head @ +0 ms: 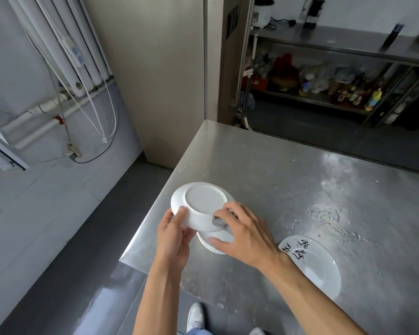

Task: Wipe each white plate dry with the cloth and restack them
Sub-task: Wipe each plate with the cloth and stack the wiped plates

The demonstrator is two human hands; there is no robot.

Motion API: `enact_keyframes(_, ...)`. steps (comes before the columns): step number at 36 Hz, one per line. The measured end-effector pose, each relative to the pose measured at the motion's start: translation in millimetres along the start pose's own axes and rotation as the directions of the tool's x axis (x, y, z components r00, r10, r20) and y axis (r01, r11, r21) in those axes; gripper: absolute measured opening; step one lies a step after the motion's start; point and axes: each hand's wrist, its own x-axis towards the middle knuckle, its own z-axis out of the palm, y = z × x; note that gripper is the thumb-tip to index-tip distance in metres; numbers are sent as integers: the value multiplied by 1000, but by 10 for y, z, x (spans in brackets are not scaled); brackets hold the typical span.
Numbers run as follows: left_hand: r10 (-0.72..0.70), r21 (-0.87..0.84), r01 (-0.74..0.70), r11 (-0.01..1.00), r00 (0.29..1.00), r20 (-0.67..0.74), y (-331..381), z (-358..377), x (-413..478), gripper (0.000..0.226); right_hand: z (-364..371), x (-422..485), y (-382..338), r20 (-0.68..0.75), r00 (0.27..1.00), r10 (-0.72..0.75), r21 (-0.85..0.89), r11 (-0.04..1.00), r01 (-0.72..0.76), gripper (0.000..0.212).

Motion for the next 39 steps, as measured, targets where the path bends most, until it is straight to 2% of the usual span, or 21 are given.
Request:
enact_keyframes(2,-8,-39,6,999,999,-35,20,22,8,28,23,5,26,-2,999,-34,-79,996,33,40)
enact_keyframes(5,-34,-53,32,998,998,-43,33,67,7,32,50,51,24,-108,992,-69,-176,983,49,24)
enact_keyframes(14,-48,-85,50,995,999,21,-70,128,56,26,16,46,68,-227,969,-97,-272,962,33,25)
enact_keyframes(18,-34,55,37,998,998,-53,-173,117,73,50,4,-23,116,-184,982,39,-127,990,-63,30)
enact_keyframes(21,71,217,-33,976,983,-171,-259,72,100,41,-3,-62,171,-141,959,244,44,970,-241,31)
enact_keyframes(24,176,425,-73,902,962,-207,-376,28,113,40,8,-77,246,-89,873,480,210,865,-455,23)
enact_keyframes(26,152,536,-31,844,971,-183,-453,-8,124,52,23,-74,326,-35,810,586,319,774,-546,4)
enact_keyframes(28,29,462,34,886,991,-128,-497,-30,130,50,30,-80,389,10,759,651,450,675,-584,14)
enact_keyframes(30,-92,340,89,936,996,-8,-524,-23,116,39,14,-94,455,51,701,711,563,559,-608,18)
enact_keyframes(34,-163,225,133,965,979,121,-557,71,70,42,-62,-169,565,135,617,775,666,390,-636,18)
enact_keyframes(36,-179,208,146,967,972,153,-594,126,75,45,-121,-214,649,171,592,787,686,336,-645,17)
enact_keyframes(39,-220,196,183,963,957,190,-662,195,61,46,-230,-307,797,185,588,787,668,339,-663,10)
